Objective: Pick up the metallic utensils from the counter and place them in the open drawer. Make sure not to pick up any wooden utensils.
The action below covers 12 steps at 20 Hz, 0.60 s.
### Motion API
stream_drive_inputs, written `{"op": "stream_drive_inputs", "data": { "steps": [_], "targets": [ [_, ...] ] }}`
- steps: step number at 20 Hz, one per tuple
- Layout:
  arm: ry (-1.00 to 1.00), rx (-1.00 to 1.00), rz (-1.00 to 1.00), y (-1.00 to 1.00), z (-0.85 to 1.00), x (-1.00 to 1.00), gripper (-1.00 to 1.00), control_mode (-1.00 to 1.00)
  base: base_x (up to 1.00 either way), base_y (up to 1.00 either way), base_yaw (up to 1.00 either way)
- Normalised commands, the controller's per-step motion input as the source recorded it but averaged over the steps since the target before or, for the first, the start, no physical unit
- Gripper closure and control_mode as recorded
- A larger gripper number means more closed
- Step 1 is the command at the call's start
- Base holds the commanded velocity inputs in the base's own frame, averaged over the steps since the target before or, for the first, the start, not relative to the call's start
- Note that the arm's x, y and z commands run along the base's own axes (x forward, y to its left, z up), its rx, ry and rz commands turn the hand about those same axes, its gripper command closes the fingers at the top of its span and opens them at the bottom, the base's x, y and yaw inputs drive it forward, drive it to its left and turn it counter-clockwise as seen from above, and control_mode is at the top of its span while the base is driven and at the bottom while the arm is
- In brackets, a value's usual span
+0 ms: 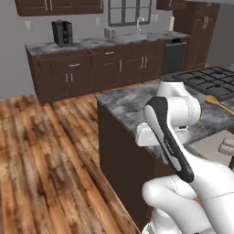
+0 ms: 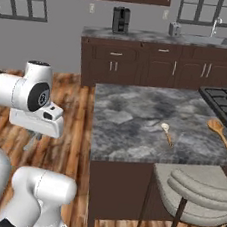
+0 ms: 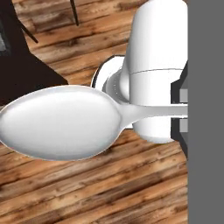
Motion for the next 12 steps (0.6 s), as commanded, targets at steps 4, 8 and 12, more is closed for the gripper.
{"op": "stream_drive_inputs", "data": {
  "steps": [4, 8, 12],
  "targets": [
    [0.00, 0.00, 0.00, 0.00, 0.00, 0.00, 1.00, 1.00, 0.03, 1.00, 0.17],
    [0.00, 0.00, 0.00, 0.00, 0.00, 0.00, 1.00, 1.00, 0.53, 1.00, 0.16],
    [0.00, 0.00, 0.00, 0.00, 0.00, 0.00, 1.00, 1.00, 0.98, 0.81, 0.06]
  ]
}}
